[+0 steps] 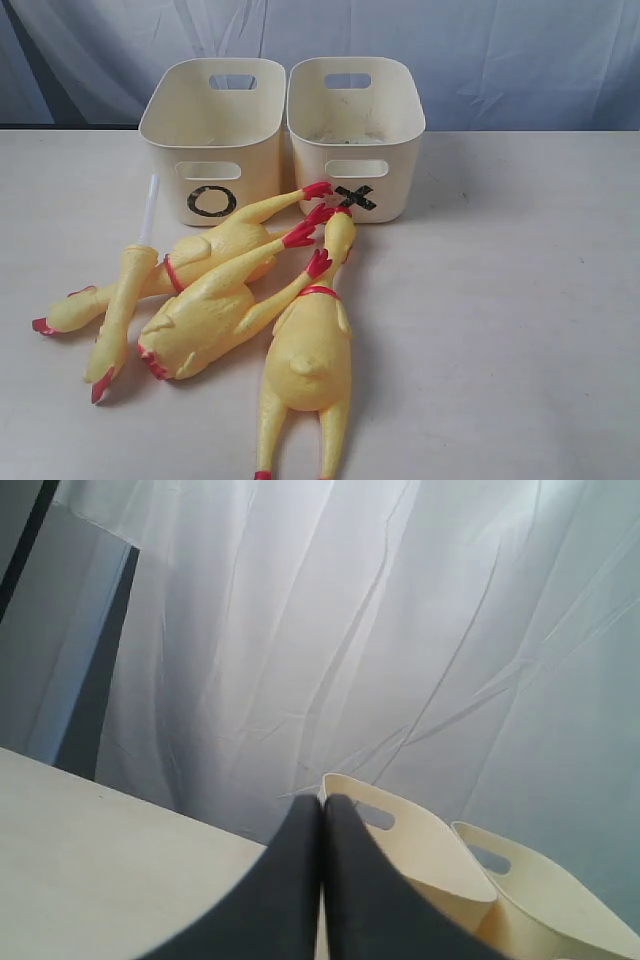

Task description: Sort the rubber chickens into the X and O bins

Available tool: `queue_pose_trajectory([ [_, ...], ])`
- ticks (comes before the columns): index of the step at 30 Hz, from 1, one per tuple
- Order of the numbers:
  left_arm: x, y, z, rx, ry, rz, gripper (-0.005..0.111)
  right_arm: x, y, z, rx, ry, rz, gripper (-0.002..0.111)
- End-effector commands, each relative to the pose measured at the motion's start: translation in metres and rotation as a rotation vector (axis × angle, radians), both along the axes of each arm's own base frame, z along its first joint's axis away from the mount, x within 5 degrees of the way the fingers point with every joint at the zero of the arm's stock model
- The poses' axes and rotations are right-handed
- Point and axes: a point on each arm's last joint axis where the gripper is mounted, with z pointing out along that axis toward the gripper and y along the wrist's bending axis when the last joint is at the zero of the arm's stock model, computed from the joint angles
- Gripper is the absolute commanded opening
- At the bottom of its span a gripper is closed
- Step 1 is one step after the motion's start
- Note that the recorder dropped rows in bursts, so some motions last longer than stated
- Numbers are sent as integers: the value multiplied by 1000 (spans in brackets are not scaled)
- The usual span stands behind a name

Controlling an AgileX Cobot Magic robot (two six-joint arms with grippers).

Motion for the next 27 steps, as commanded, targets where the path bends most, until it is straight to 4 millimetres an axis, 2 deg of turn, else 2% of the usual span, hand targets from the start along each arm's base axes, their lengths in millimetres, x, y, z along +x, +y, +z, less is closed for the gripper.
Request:
queue_pose_trajectory([
  [1, 0, -1, -5, -49, 40, -27, 0, 0, 0, 0, -5, -10, -5, 0],
  [9, 1, -3, -8, -68, 79, -44, 0, 0, 0, 0, -5, -10, -5, 0],
  [17, -2, -3, 21, -79, 17, -48, 0, 0, 0, 0, -5, -10, -5, 0],
  [27, 23, -7, 39, -11, 263, -76, 0, 0, 0, 0, -5, -10, -5, 0],
])
